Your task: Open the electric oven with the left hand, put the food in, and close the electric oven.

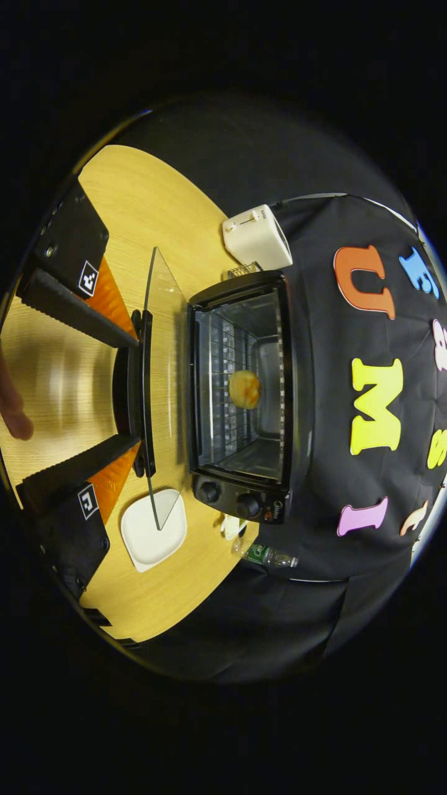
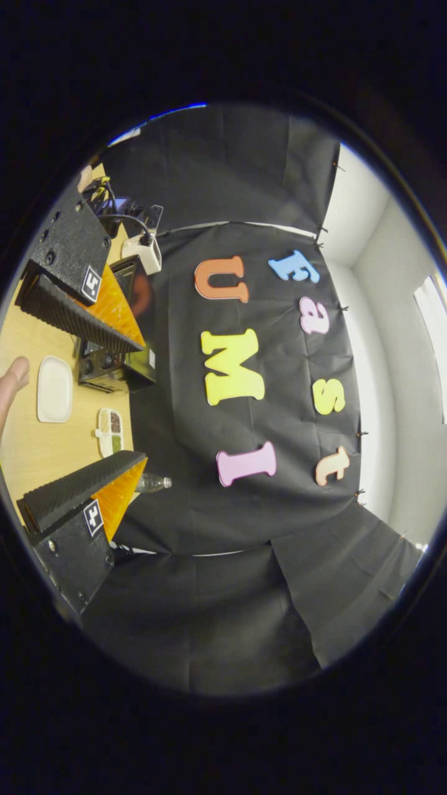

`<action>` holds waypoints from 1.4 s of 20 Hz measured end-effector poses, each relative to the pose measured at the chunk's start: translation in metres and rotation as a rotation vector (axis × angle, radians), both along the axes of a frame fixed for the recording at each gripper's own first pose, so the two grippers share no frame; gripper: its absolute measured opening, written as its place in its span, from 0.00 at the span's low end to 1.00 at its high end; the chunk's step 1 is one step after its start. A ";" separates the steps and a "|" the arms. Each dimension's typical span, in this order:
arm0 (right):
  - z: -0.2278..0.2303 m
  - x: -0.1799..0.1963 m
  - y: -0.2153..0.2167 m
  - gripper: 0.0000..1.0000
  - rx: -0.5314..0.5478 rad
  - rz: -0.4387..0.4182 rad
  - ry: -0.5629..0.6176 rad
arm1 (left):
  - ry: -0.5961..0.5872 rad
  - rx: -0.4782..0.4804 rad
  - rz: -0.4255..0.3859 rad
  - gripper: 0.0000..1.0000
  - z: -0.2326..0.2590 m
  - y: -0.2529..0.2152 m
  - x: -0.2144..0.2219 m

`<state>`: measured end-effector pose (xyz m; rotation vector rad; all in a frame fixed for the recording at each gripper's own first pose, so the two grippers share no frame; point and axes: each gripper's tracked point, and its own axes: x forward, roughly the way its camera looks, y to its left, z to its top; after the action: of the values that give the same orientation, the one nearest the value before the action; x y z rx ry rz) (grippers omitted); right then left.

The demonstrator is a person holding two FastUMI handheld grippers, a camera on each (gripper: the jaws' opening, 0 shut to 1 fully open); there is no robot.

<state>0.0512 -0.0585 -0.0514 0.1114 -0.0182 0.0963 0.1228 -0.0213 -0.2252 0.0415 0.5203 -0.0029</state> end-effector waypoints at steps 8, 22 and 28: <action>0.000 -0.011 -0.010 0.96 -0.005 -0.028 0.000 | -0.085 -0.060 0.012 0.96 0.053 0.009 0.037; 0.013 -0.055 -0.011 0.96 -0.016 -0.045 -0.033 | -0.263 -0.097 0.044 0.93 0.116 0.033 0.049; 0.023 -0.079 -0.008 0.96 -0.014 -0.054 -0.040 | -0.372 -0.052 0.026 0.93 0.165 0.027 -0.020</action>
<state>-0.0283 -0.0668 -0.0289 0.0945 -0.0606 0.0446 0.1028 0.0055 -0.0599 -0.0158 0.1490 0.0164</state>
